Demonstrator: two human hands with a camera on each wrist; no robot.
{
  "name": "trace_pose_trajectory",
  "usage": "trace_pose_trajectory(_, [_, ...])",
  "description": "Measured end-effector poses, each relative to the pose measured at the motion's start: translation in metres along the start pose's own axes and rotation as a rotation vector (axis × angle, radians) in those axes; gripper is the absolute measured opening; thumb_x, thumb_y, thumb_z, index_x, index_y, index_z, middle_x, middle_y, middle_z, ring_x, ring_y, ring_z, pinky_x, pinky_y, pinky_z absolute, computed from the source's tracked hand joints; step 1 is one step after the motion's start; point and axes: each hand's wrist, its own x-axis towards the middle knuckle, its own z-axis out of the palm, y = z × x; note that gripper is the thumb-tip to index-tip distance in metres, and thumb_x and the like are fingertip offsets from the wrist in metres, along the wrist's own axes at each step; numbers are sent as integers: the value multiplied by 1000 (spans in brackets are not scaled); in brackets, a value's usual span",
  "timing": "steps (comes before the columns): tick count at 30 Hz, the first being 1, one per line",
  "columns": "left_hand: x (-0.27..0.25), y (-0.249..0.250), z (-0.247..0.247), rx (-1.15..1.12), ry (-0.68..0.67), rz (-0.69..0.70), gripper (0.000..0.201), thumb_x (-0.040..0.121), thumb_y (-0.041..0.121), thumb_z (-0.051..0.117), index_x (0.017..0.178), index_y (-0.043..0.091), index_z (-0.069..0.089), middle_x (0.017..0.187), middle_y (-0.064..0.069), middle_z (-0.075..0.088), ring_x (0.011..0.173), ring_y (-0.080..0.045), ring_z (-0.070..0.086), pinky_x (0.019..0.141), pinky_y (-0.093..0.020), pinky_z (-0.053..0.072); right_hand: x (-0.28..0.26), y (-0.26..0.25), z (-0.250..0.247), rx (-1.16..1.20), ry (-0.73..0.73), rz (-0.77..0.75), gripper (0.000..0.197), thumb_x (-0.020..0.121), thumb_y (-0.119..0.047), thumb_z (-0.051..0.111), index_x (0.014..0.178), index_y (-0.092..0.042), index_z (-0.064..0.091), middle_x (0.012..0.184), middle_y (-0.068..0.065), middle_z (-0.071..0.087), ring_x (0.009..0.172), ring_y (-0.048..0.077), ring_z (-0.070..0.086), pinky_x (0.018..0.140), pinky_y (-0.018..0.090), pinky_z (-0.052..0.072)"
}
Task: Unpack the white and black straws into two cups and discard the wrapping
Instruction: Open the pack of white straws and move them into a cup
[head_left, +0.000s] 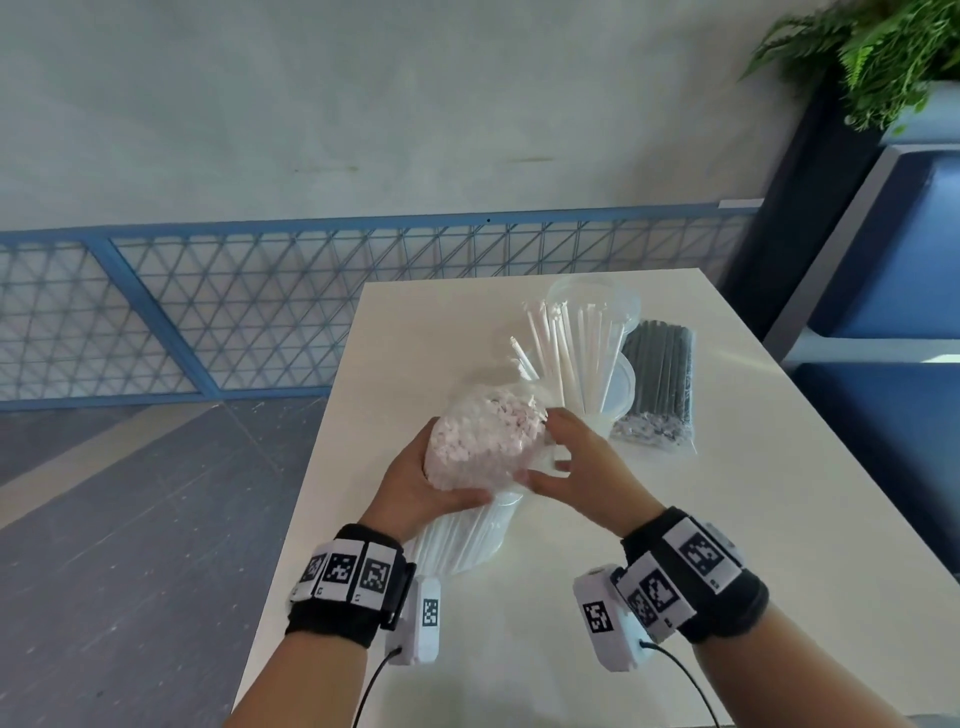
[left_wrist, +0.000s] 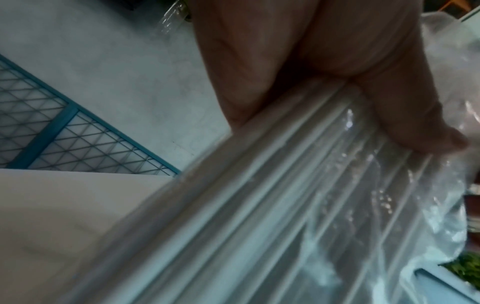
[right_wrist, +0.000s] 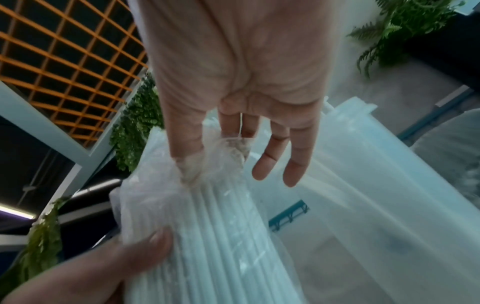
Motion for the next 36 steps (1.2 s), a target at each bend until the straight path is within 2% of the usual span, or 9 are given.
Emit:
trace_pose_trajectory(3, [0,-2,1,36,-10,-9,72,56,-1,85,105,40,52,106,15,63,93,16,59,71,-8,48,1,8,11,-64,-17,4,33,77,-30,72,84,-7,50,90,-6,44,84,21,51,81,39,50])
trace_pose_trajectory(6, [2,-4,1,41,-15,-17,71,57,-2,84,106,39,52,106,14,64,95,13,60,72,-9,49,3,11,13,-51,109,-28,35,72,-34,76,73,-25,43,80,-20,41,88,19,41,72,20,38])
trace_pose_trajectory(9, [3,-7,2,19,1,-12,70,57,-1,84,109,34,54,108,8,66,99,3,63,73,-13,51,5,9,14,17,223,-33,34,68,-31,79,82,-19,51,80,-22,45,92,16,42,73,15,35])
trace_pose_trajectory(15, [5,-11,4,29,68,15,70,57,0,85,108,36,53,105,12,65,96,9,61,74,-9,49,7,15,24,83,218,64,37,71,-25,77,93,-4,57,77,-8,49,89,15,42,69,1,32])
trace_pose_trajectory(21, [5,-5,4,111,57,32,71,55,12,88,107,43,51,104,17,65,97,14,58,77,-5,46,7,6,25,109,252,141,42,73,-18,74,62,-27,35,66,-10,36,77,14,35,76,23,30])
trace_pose_trajectory(26, [6,4,8,135,61,43,70,55,14,89,105,43,49,103,20,62,93,19,57,74,-3,45,9,11,32,95,348,117,31,75,-33,74,85,-6,62,80,7,57,88,13,37,89,25,30])
trace_pose_trajectory(30, [6,8,12,137,59,59,69,58,10,86,104,43,49,100,19,63,88,21,56,71,0,44,12,12,29,148,515,101,37,74,-32,72,84,1,60,83,-10,35,100,17,34,95,25,32])
trace_pose_trajectory(34, [6,11,10,184,34,62,66,57,16,88,101,47,49,100,22,62,90,22,55,71,-1,44,15,2,16,209,580,77,24,77,-39,67,71,-21,53,82,-11,34,98,20,35,87,20,28])
trace_pose_trajectory(36, [6,10,7,210,25,57,65,59,15,87,101,46,48,101,23,60,90,24,53,71,0,43,19,-6,0,351,616,68,29,73,-53,61,70,-27,49,85,-5,45,93,25,49,85,28,41])
